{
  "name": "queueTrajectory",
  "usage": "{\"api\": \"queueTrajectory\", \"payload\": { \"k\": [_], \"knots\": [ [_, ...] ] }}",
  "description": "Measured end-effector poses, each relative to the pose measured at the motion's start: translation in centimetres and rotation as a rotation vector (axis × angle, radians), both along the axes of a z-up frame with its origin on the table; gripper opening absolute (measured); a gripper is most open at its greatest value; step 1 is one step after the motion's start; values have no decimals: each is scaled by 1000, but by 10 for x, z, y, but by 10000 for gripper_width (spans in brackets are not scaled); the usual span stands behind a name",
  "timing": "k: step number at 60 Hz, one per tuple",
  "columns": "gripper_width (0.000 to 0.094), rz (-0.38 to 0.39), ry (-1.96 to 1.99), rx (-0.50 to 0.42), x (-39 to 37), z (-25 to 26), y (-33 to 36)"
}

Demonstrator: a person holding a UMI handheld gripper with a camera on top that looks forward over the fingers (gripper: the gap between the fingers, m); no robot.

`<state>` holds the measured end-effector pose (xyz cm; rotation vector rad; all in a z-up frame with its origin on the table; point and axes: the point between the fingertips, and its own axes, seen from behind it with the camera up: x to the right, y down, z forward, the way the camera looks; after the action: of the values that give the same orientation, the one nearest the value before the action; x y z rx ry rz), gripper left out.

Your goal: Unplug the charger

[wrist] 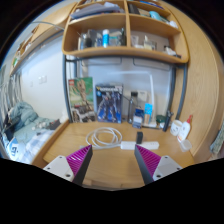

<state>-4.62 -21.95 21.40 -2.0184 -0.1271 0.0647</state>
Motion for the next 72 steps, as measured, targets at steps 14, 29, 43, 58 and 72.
{"api": "queueTrajectory", "payload": {
  "k": [14,29,43,58,72],
  "knots": [
    [862,-87,-56,-113,81,-119,59],
    [817,-110,-12,-114,119,-169,166],
    [490,-56,-40,-83,111,-185,232],
    [158,-116,-10,-130,121,-192,240],
    [88,-153,109,-170,131,-150,253]
  ]
}}
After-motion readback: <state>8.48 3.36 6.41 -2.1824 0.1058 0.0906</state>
